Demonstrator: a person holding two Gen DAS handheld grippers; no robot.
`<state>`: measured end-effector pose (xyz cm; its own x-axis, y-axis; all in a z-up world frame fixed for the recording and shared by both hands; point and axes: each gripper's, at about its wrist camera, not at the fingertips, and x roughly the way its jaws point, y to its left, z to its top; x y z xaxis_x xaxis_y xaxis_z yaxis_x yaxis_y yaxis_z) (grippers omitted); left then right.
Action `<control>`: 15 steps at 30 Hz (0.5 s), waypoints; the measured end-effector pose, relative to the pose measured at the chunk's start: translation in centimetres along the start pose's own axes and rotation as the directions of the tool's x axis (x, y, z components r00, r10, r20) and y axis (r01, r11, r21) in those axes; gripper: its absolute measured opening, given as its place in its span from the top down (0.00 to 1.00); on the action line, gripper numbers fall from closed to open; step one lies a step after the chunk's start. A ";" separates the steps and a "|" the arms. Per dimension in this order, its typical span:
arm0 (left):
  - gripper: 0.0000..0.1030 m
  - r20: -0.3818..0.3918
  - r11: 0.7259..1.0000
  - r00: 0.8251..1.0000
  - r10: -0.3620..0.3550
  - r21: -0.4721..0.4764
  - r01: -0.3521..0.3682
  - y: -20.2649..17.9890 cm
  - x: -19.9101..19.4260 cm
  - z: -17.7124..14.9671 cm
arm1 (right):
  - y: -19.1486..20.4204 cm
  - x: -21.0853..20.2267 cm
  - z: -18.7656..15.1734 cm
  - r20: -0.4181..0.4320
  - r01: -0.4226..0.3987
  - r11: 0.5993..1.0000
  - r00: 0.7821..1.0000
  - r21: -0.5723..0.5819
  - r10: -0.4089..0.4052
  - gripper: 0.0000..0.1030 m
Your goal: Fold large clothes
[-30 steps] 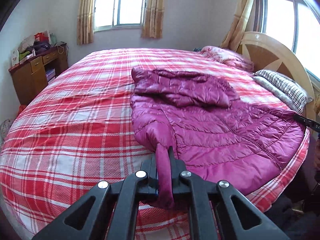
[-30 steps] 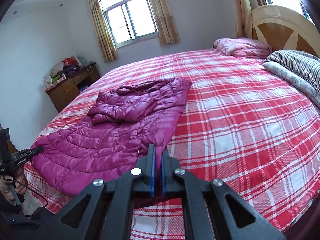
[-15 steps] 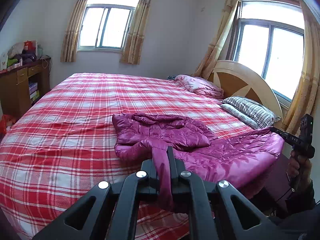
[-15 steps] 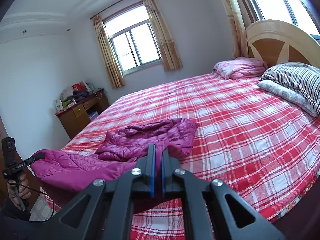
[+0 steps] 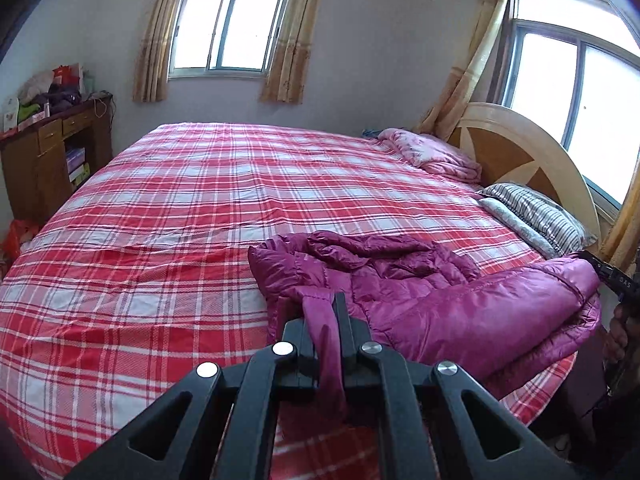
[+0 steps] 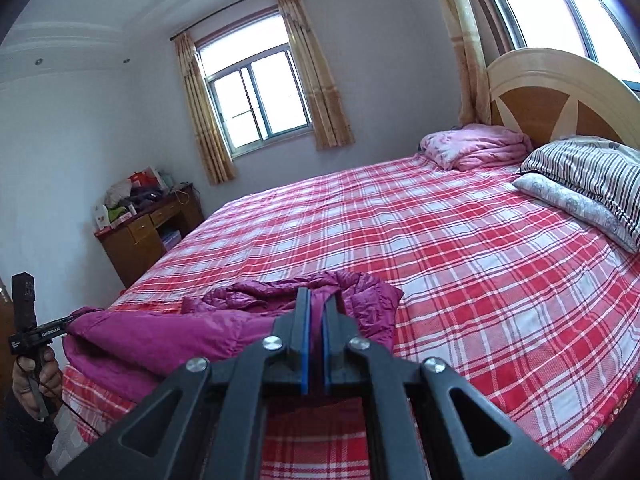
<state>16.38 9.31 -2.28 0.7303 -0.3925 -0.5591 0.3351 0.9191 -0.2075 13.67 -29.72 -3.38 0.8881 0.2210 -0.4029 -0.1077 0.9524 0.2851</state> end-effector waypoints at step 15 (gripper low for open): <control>0.88 -0.133 0.988 0.982 0.133 0.097 -0.120 1.3 15.5 3.8 | -4.8 15.6 1.0 -0.208 0.147 0.987 0.969 0.067 -0.130 0.94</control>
<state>30.41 4.26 -8.14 0.6826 -0.2589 -0.6834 0.3013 0.9517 -0.0596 28.51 -31.05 -10.15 0.7820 0.1338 -0.6088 0.0546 0.9582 0.2807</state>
